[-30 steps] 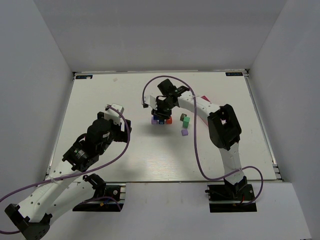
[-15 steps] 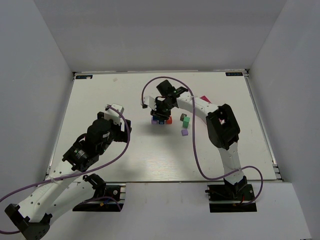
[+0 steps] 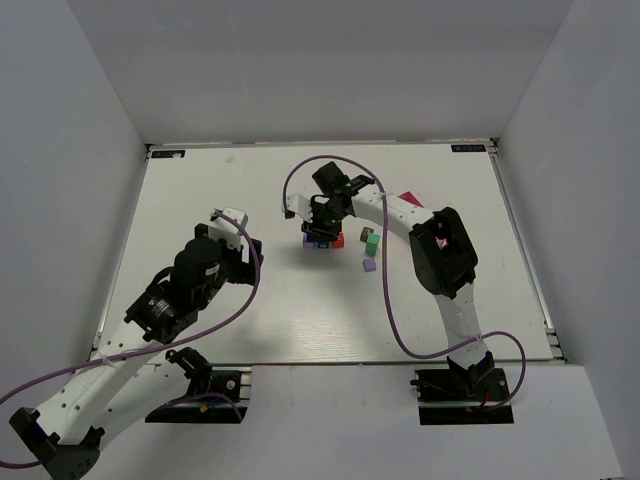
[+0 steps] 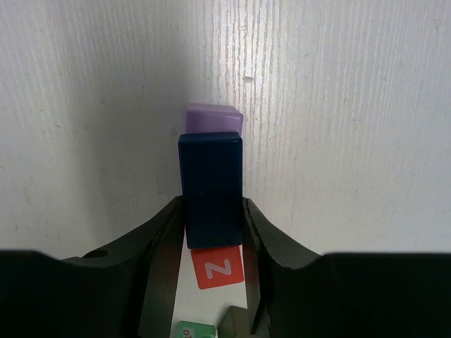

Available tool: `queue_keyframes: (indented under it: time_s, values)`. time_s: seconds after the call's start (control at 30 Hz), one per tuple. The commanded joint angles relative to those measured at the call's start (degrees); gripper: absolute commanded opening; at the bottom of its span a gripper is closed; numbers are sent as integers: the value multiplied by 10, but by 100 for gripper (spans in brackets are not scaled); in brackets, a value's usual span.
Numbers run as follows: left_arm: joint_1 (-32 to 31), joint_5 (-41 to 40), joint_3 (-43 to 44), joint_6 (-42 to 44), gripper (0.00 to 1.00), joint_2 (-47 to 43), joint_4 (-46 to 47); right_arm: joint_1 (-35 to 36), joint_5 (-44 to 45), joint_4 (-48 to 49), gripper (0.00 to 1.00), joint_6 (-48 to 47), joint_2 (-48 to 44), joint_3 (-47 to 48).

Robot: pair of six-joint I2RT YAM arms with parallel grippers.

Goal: Build the wood block tower

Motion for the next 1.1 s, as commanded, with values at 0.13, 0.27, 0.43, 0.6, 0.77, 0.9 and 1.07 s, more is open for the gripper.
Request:
queue_keyframes:
  time_s: [0.13, 0.27, 0.43, 0.6, 0.77, 0.9, 1.07]
  values:
    - [4, -3, 0, 3, 93, -7, 7, 0, -5, 10, 39, 0, 0, 19]
    - [4, -3, 0, 3, 93, -7, 7, 3, -5, 11, 40, 1, -3, 19]
    - [4, -3, 0, 3, 93, -7, 7, 4, -5, 10, 46, -4, -3, 18]
    - [4, -3, 0, 3, 93, -7, 7, 4, -3, 12, 63, -8, -6, 14]
    - [4, -3, 0, 3, 93, -7, 7, 4, -1, 22, 90, -7, -14, 3]
    - [4, -3, 0, 3, 93, -7, 7, 3, -5, 28, 90, -4, -24, -8]
    - [4, -3, 0, 3, 93, -7, 7, 2, -5, 37, 90, -3, -55, -26]
